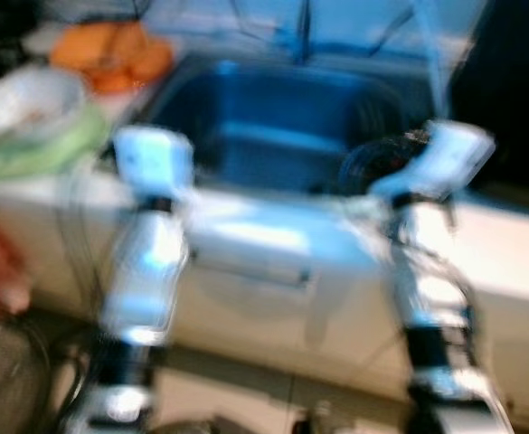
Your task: Kitchen organization
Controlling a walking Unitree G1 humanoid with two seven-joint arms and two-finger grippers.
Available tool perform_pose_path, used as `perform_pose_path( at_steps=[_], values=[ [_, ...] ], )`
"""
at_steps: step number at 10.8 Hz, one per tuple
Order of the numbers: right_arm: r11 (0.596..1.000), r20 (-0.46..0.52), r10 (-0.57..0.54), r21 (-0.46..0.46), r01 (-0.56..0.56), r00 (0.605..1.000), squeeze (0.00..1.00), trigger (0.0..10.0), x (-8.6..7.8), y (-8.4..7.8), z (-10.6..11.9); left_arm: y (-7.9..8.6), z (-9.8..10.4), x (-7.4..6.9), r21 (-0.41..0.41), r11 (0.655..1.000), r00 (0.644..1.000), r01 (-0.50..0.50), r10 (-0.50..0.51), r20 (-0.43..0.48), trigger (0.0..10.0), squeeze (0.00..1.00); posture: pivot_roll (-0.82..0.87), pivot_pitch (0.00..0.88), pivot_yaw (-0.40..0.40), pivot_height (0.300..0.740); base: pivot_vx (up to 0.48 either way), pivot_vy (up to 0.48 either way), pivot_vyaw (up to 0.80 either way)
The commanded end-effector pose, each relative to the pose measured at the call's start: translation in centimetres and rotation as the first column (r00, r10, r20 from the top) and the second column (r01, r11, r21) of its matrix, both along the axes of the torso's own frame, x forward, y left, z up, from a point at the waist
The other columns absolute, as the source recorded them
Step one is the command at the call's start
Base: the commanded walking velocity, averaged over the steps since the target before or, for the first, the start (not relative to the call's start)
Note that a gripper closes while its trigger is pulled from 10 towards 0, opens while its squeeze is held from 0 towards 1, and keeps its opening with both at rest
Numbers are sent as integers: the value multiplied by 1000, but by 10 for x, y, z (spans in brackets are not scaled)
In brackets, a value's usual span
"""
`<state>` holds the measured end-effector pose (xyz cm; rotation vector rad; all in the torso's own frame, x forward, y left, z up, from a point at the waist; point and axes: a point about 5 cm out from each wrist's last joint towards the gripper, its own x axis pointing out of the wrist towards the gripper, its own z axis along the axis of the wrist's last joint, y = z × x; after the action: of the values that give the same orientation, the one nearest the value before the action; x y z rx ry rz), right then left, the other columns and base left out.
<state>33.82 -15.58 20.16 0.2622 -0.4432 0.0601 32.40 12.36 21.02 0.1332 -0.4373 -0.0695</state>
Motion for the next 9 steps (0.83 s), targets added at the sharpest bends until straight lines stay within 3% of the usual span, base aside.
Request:
perform_pose_path(
  at_steps=[1, 8, 9],
  values=[
    [999, 9, 49, -5, -49, 999, 0, 10000, 2, 17, 4, 11, 5, -1, 10, 1000, 999, -26, 26, 24, 10000, 0, 45, 144, 2, 740, 0, 0, 800],
    [999, -7, 46, -15, -46, 999, 0, 10000, 3, 16, 0, 5, 6, -2, 19, 1000, 999, 6, -7, 33, 10000, 0, 45, 147, 3, 740, 0, 0, 0],
    [999, -15, 46, -26, -47, 999, 0, 10000, 3, 17, 0, 5, 5, -2, 23, 1000, 1000, 5, -6, 29, 10000, 0, 45, 147, 3, 740, 0, 0, 800]
  ],
)
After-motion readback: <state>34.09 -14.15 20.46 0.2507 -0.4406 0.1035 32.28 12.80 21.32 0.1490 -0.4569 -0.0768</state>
